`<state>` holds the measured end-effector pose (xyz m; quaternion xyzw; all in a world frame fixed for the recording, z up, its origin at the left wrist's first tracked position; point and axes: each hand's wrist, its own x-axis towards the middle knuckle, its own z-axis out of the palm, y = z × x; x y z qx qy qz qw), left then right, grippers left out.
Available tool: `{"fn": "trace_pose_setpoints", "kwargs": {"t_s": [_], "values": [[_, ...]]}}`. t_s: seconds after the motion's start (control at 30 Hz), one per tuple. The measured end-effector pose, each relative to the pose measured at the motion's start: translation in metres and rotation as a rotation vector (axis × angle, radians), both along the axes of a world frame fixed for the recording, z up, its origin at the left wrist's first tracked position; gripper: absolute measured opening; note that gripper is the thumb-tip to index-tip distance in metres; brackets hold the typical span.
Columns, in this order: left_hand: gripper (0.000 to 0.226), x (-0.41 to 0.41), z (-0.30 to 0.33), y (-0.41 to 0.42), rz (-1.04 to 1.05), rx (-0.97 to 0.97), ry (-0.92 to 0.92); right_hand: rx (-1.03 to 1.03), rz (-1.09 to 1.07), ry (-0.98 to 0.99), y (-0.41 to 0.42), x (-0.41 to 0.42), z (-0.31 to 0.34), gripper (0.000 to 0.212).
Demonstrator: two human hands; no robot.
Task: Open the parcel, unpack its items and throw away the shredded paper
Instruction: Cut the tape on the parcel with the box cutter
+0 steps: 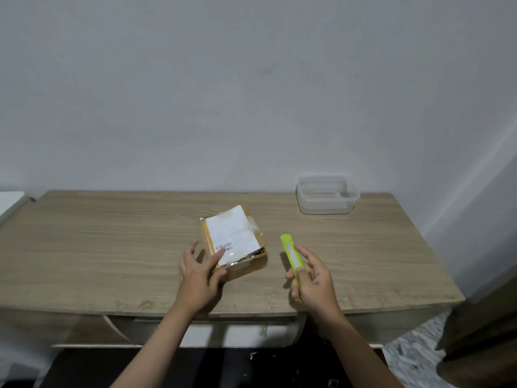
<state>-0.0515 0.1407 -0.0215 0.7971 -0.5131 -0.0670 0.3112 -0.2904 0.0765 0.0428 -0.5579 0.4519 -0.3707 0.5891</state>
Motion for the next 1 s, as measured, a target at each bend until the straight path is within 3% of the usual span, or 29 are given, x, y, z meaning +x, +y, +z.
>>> {"fn": "trace_pose_setpoints", "kwargs": {"t_s": [0.17, 0.33, 0.47, 0.67, 0.83, 0.9, 1.0], "values": [[0.038, -0.02, 0.004, -0.012, 0.334, -0.228, 0.076, 0.009, 0.034, 0.033, -0.005, 0.008, -0.017, 0.046], [0.09, -0.064, 0.008, -0.042, 0.407, -0.089, 0.215, -0.002, 0.019, 0.026, -0.008, 0.013, -0.021, 0.045], [0.095, -0.069, 0.008, -0.052, 0.41, -0.1, 0.33, -0.019, 0.015, 0.042, -0.009, 0.015, -0.026, 0.047], [0.09, -0.024, -0.009, -0.046, 0.139, -0.137, 0.247, 0.014, 0.026, 0.016, -0.017, 0.021, -0.024, 0.048], [0.09, 0.041, 0.009, -0.052, -0.287, 0.119, 0.24, 0.063, -0.006, -0.029, -0.042, 0.027, -0.021, 0.051], [0.076, 0.056, 0.012, -0.056, -0.31, 0.169, 0.21, 0.048, -0.041, -0.008, -0.054, 0.028, -0.019, 0.041], [0.056, 0.065, 0.004, -0.054, -0.189, 0.072, 0.219, 0.039, -0.1, 0.031, -0.077, 0.031, -0.02, 0.033]]}}
